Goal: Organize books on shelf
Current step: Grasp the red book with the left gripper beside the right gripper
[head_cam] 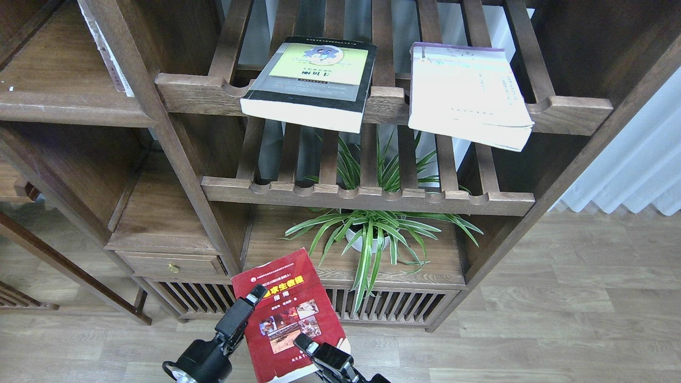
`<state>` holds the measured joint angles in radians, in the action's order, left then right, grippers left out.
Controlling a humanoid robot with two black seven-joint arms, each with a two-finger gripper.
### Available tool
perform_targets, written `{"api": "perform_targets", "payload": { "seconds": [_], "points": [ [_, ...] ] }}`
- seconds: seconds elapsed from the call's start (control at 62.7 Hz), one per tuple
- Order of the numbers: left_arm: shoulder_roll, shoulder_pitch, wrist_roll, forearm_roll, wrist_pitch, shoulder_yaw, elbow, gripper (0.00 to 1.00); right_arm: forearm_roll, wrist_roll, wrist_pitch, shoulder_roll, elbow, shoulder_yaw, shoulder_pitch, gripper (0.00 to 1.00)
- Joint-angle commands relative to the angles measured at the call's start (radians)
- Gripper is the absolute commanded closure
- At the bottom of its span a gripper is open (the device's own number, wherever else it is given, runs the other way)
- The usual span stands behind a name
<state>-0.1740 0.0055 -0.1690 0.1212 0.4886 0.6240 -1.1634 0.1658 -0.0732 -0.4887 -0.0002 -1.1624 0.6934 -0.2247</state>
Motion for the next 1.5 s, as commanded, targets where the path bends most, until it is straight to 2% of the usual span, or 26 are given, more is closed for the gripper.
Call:
{"api": "perform_targets", "payload": {
  "seconds": [0.0, 0.143, 0.223, 0.239, 0.287, 0.845, 0.957, 1.004, 1.02, 1.036, 1.052, 1.068, 1.1, 1.164, 1.244, 1.483],
  "points": [
    [0.001, 0.002, 0.000, 0.000, 0.000, -0.013, -0.005, 0.60, 0.001, 0.000, 0.000, 0.000, 0.000, 0.001, -0.001, 0.93],
    [-0.002, 0.001, 0.000, 0.000, 0.000, -0.021, -0.012, 0.69, 0.003, 0.000, 0.000, 0.000, 0.001, 0.005, -0.001, 0.93],
    [-0.007, 0.001, 0.000, 0.000, 0.000, -0.021, -0.012, 0.79, 0.003, 0.000, 0.000, 0.000, 0.009, 0.005, -0.001, 0.92],
    [-0.009, -0.001, 0.000, 0.000, 0.000, -0.021, -0.012, 0.87, 0.003, 0.000, 0.000, 0.000, 0.015, 0.008, -0.001, 0.92],
    [-0.012, -0.001, 0.000, 0.000, 0.000, -0.020, -0.012, 0.91, 0.003, 0.000, 0.000, 0.000, 0.020, 0.009, -0.001, 0.92],
    [-0.068, 0.005, 0.016, -0.003, 0.000, -0.021, -0.041, 0.94, 0.012, 0.003, 0.000, 0.000, 0.066, 0.029, 0.027, 0.91],
    [-0.078, 0.005, 0.016, -0.003, 0.000, -0.021, -0.045, 0.94, 0.012, 0.003, 0.000, 0.000, 0.073, 0.029, 0.030, 0.88],
    [-0.079, 0.005, 0.016, -0.003, 0.000, -0.020, -0.047, 0.94, 0.012, 0.003, 0.000, 0.000, 0.073, 0.031, 0.030, 0.80],
    [-0.079, 0.005, 0.016, -0.005, 0.000, -0.015, -0.045, 0.94, 0.005, 0.003, 0.000, 0.000, 0.073, 0.029, 0.030, 0.51],
    [-0.079, 0.005, 0.016, -0.003, 0.000, -0.013, -0.045, 0.94, 0.003, 0.003, 0.000, 0.000, 0.073, 0.029, 0.030, 0.46],
    [-0.079, 0.005, 0.014, -0.003, 0.000, -0.012, -0.047, 0.94, 0.000, 0.003, 0.000, 0.000, 0.073, 0.025, 0.033, 0.28],
    [-0.079, 0.005, 0.013, -0.003, 0.000, -0.010, -0.045, 0.94, -0.003, 0.003, 0.000, 0.000, 0.073, 0.024, 0.034, 0.22],
    [-0.079, 0.005, 0.011, -0.003, 0.000, -0.009, -0.047, 0.94, -0.003, 0.003, 0.000, 0.000, 0.075, 0.018, 0.042, 0.15],
    [-0.081, 0.005, 0.006, -0.003, 0.000, -0.006, -0.047, 0.93, -0.005, 0.004, 0.000, 0.000, 0.078, 0.018, 0.047, 0.13],
    [-0.079, 0.005, 0.003, -0.005, 0.000, 0.002, -0.048, 0.93, -0.005, 0.012, 0.000, 0.000, 0.084, 0.023, 0.050, 0.01],
    [-0.145, 0.011, 0.006, -0.003, 0.000, 0.034, -0.050, 0.94, -0.002, 0.013, 0.000, 0.000, 0.084, 0.026, 0.053, 0.00]
  ]
}}
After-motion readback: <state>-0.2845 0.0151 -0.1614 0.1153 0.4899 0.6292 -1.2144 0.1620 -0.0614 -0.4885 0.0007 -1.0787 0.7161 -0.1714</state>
